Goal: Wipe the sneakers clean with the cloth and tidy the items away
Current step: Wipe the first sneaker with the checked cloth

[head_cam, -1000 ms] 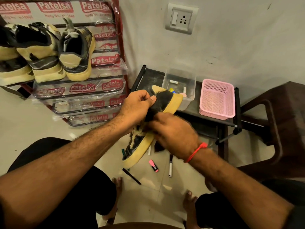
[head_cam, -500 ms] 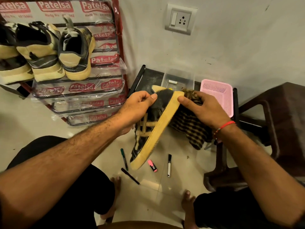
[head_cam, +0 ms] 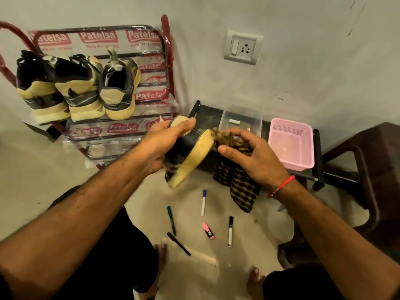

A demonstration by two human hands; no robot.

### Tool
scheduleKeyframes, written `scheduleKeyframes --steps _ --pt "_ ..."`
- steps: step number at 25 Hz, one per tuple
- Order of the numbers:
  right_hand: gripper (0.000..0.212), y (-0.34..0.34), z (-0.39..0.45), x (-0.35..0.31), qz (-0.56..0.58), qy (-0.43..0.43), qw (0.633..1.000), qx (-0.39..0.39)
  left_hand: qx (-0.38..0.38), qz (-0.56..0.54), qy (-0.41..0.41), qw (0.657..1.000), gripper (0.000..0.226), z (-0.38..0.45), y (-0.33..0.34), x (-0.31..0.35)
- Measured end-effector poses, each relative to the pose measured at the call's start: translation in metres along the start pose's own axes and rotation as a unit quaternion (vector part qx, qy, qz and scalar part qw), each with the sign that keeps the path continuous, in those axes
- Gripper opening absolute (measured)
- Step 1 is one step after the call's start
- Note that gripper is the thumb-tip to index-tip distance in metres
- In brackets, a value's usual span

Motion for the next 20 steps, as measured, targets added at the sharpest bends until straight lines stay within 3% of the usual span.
scheduleKeyframes --steps 4,9,13,20 --pt "0.029 -0.005 0.004 -0.001 0.047 0.020 0.998 0.037 -0.008 0.160 0.097 0.982 0.036 -0.033 -0.019 0.037" --pt "0.028 -0.013 0.010 0.000 0.152 0.040 0.983 0.099 0.001 0.377 0.263 0.888 0.034 -0.070 -0.046 0.094" --pt "0.031 -0.010 0.019 -0.001 0.155 0.042 0.981 0.110 0.057 0.468 0.264 0.842 0.034 -0.035 -0.068 0.111" --pt "0.027 -0.020 0.034 0.006 0.175 0.043 0.975 0.133 0.117 0.543 0.207 0.805 0.024 0.062 -0.091 0.104"
Point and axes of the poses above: each hand's wrist, its own z-axis towards the middle knuckle, its own y-axis out of the palm, x = y × z, the point moved 10 cm from there along z, towards the middle knuckle, and after that the axes turned 13 degrees about -x, right-handed, at the moved point
